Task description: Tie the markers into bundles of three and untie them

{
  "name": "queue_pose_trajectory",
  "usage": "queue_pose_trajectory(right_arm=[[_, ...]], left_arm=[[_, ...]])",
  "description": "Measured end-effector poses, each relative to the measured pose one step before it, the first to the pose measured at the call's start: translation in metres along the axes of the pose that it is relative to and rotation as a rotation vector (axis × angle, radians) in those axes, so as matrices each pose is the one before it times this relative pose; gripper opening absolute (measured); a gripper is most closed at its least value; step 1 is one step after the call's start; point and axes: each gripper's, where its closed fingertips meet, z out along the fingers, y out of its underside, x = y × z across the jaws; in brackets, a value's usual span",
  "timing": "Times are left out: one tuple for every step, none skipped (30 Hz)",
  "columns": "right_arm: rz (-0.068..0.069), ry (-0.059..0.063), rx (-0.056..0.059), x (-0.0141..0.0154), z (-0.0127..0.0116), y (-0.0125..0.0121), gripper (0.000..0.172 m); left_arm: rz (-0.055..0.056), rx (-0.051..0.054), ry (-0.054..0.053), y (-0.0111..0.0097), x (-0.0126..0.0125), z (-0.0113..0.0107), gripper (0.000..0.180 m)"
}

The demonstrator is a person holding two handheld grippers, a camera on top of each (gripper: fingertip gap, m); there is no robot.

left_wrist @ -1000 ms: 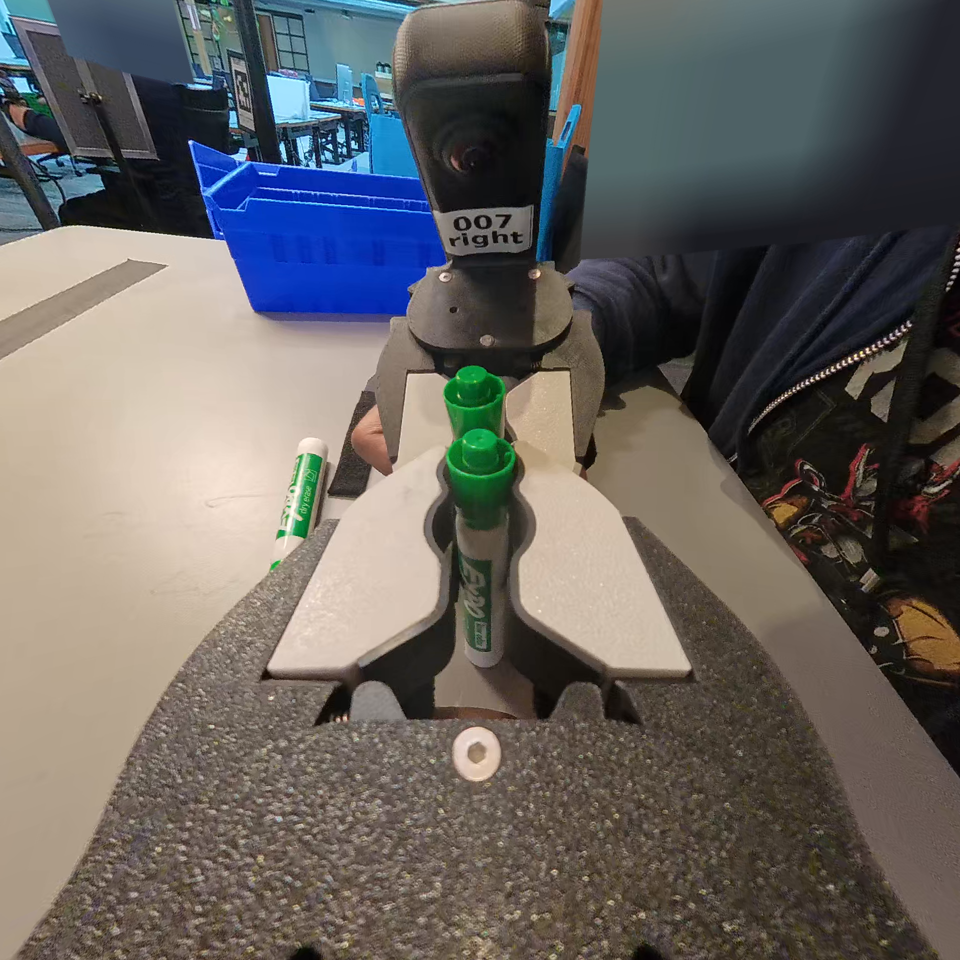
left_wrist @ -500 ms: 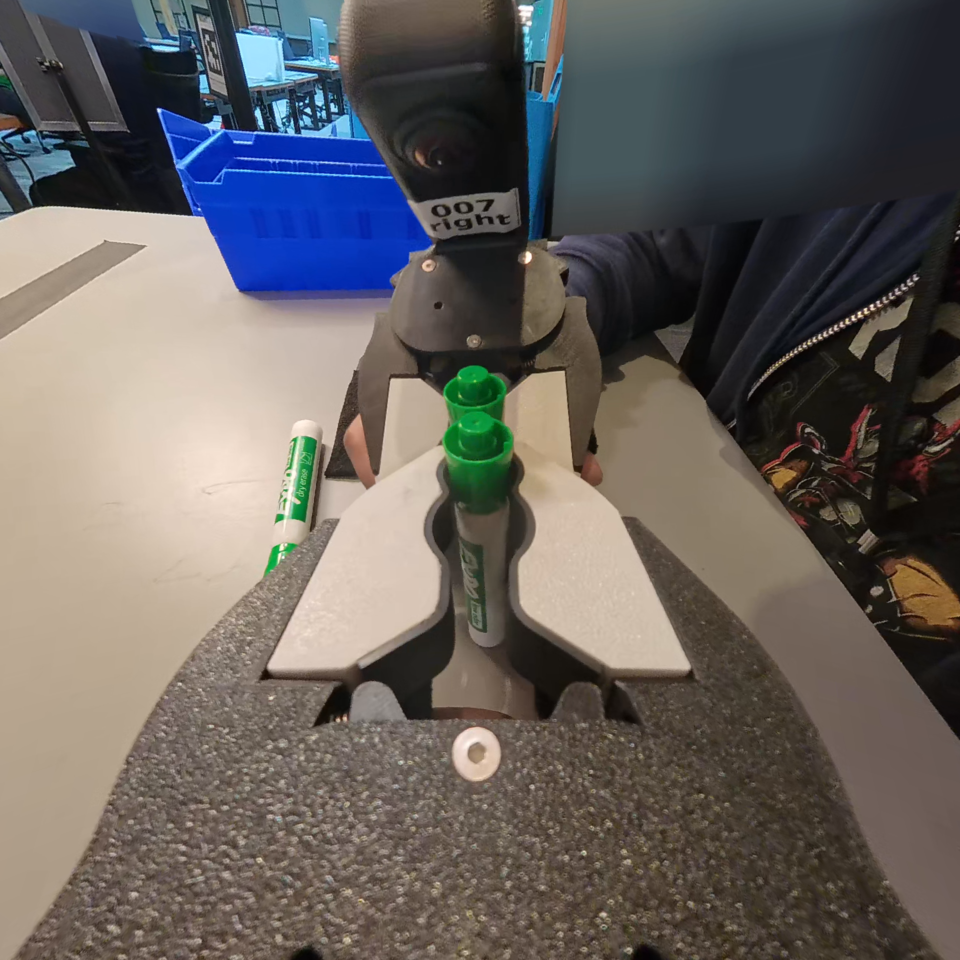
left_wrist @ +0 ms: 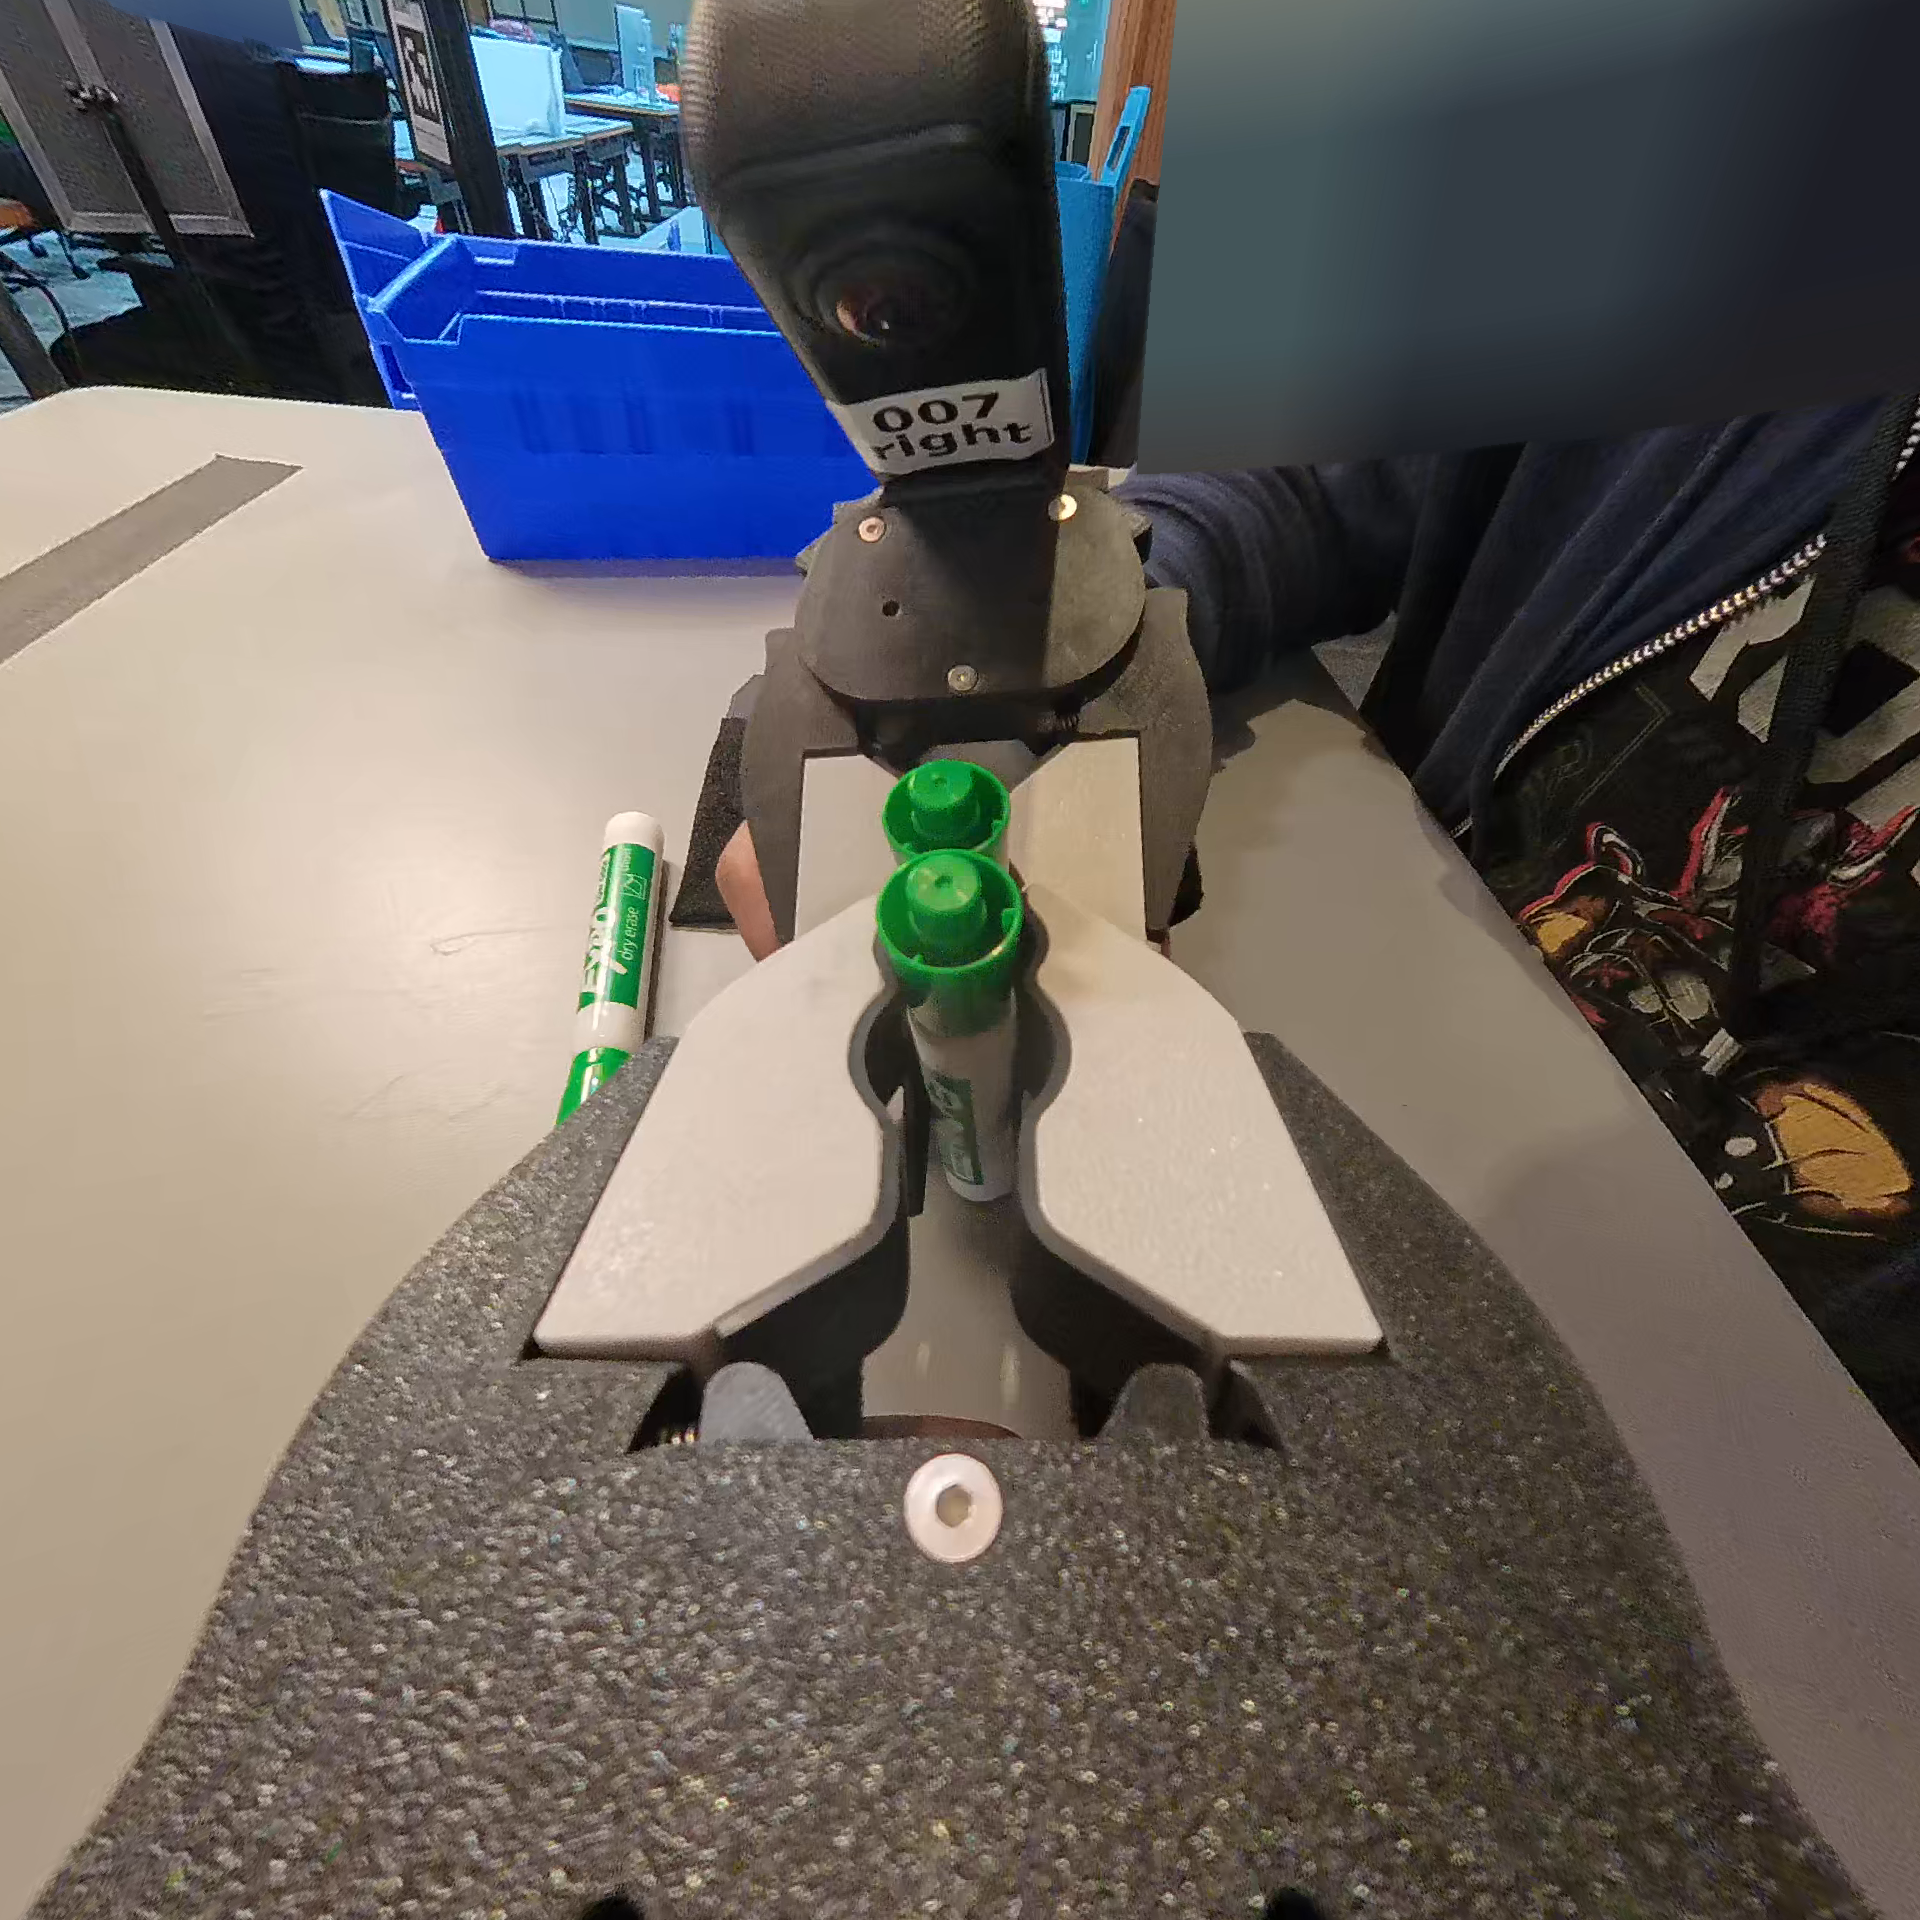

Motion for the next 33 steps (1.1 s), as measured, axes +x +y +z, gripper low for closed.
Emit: queue_pose_trajectory(right_arm=[[0.0005, -0.0005, 0.0046, 0.00004, -0.00052, -0.0005, 0.02], [0.002, 0.0007, 0.0059, 0.00024, -0.00069, -0.00056, 0.02], [0.0031, -0.0007, 0.0072, 0.00024, -0.00092, -0.00074, 0.019], [0.0027, -0.0037, 0.0068, -0.00018, -0.00083, -0.00063, 0.019], [0.0027, -0.0037, 0.0035, -0.00021, -0.00066, -0.0002, 0.019], [0.0025, -0.0023, -0.0004, 0.00003, -0.00047, 0.00027, 0.019], [0.0018, 0.0018, 0.0015, 0.00052, -0.00056, 0.00006, 0.019], [-0.0007, 0.0036, 0.0041, 0.0003, -0.00062, -0.00044, 0.019], [-0.004, 0.0028, 0.0004, 0.0, -0.00043, 0.00015, 0.019], [-0.0057, 0.0046, -0.0038, 0.00025, -0.00026, 0.00069, 0.019], [-0.0056, 0.0052, -0.0013, 0.00042, -0.00044, 0.0003, 0.019], [-0.0042, 0.0045, -0.001, 0.00059, -0.00047, 0.0003, 0.019], [-0.003, 0.006, -0.0038, 0.00102, -0.00023, 0.00058, 0.02], [-0.0021, 0.0097, -0.0045, 0.00158, -0.00042, 0.00071, 0.02], [-0.0008, 0.0064, -0.003, 0.0012, -0.00014, 0.00051, 0.02], [0.0019, 0.0051, -0.0008, 0.00102, -0.00027, 0.00011, 0.021], [0.0024, 0.0041, -0.0002, 0.00073, -0.00005, 0.00008, 0.021], [0.0003, 0.0048, -0.0016, 0.0009, -0.00008, 0.00023, 0.022], [-0.003, 0.0031, -0.0027, 0.00042, -0.00007, 0.00044, 0.022], [-0.0065, 0.003, -0.0019, 0.00013, -0.0002, 0.00021, 0.022], [-0.009, 0.0062, -0.0003, 0.00037, -0.00031, 0.00008, 0.021], [-0.0109, 0.0097, -0.0011, 0.00064, -0.00029, 0.00006, 0.02], [-0.0078, 0.0066, -0.0021, 0.0003, -0.00026, 0.00007, 0.02], [-0.0004, 0.003, -0.004, 0.00025, -0.00026, 0.0003, 0.02], [0.0052, 0.0033, -0.0055, 0.00072, -0.00022, 0.00038, 0.02], [0.0052, -0.0006, -0.0045, 0.00036, -0.00027, 0.00029, 0.02], [0.0079, -0.0051, -0.0012, 0.00021, -0.00058, -0.00017, 0.02], [0.0071, -0.0067, -0.0011, -0.00004, -0.00075, -0.00031, 0.019], [-0.0002, 0.0001, -0.0032, 0.00036, -0.0008, -0.00002, 0.02], [-0.0059, 0.0039, -0.001, 0.00057, -0.00074, -0.0001, 0.02], [-0.0038, 0.0042, 0.0036, 0.00062, -0.00051, -0.0002, 0.02], [0.0, 0.0063, 0.0037, 0.00121, -0.00014, 0.00017, 0.02], [-0.0007, 0.0102, 0.005, 0.00164, -0.0003, 0.00017, 0.02]], left_arm=[[-0.0042, 0.0052, 0.0012, -0.00034, -0.00025, -0.00001, 0.018], [-0.005, 0.0065, -0.0008, -0.0005, -0.00053, 0.00002, 0.018], [-0.0052, 0.0069, -0.0009, -0.00064, -0.00046, -0.00005, 0.018], [-0.0052, 0.0053, 0.0003, -0.00059, -0.00041, -0.00003, 0.018], [-0.0046, 0.0023, -0.0002, -0.00023, -0.00014, 0.00008, 0.017], [-0.0037, -0.0012, -0.0007, 0.00012, -0.0003, 0.00031, 0.017], [-0.0044, -0.0001, -0.0026, -0.00001, -0.00042, 0.00032, 0.018], [-0.0051, 0.0011, -0.0011, -0.00041, -0.0004, 0.00001, 0.018], [-0.0049, -0.0039, 0.0016, 0.0002, 0.0002, -0.00002, 0.018], [-0.0013, -0.0088, -0.0006, 0.00065, 0.0, 0.00014, 0.017], [0.0023, -0.0065, -0.0039, 0.00025, -0.00002, 0.00028, 0.017], [-0.0022, -0.0072, -0.004, 0.00011, -0.00025, 0.00038, 0.017], [-0.0038, -0.009, -0.0051, 0.00049, -0.00058, 0.00031, 0.018], [-0.0031, -0.0076, -0.0075, 0.00073, -0.00107, 0.0003, 0.018], [-0.004, -0.0036, -0.0048, 0.00048, -0.00095, 0.00018, 0.018], [-0.0089, -0.0006, -0.0034, 0.00028, -0.00106, 0.00009, 0.017], [-0.0088, 0.0002, -0.002, 0.00012, -0.00096, -0.00007, 0.017], [-0.0063, -0.0008, -0.0018, 0.00034, -0.00084, 0.0, 0.017], [-0.002, -0.0002, 0.0001, 0.00033, -0.00032, 0.00013, 0.017], [-0.0011, 0.0017, 0.0017, 0.00014, 0.00002, 0.00017, 0.017], [0.0002, 0.0038, 0.0007, -0.00027, -0.00013, 0.00006, 0.017], [0.0001, 0.0036, 0.0007, -0.00001, -0.00017, -0.00004, 0.017], [0.0026, 0.004, 0.002, 0.00002, 0.00008, -0.00018, 0.017], [0.0057, 0.0056, -0.0001, 0.00014, -0.00019, -0.00001, 0.017], [0.0002, 0.0071, -0.0014, -0.00005, -0.00061, 0.00009, 0.017], [-0.0099, 0.0053, 0.0023, 0.00005, -0.00059, 0.00016, 0.017], [-0.0099, 0.0031, 0.0007, -0.00036, -0.00061, -0.00009, 0.017], [-0.0043, 0.0039, -0.0013, -0.00044, -0.00049, -0.00006, 0.018], [-0.0032, 0.0029, -0.0025, -0.0003, -0.00049, 0.00005, 0.018], [-0.0032, 0.0028, -0.0019, -0.0002, -0.00027, 0.0002, 0.018], [-0.0006, 0.0018, -0.0033, -0.00024, -0.00046, 0.00007, 0.018], [-0.0005, -0.0025, -0.0075, 0.00041, -0.00105, 0.00028, 0.018], [-0.0033, -0.0024, -0.0088, 0.00034, -0.00137, 0.00026, 0.018]])
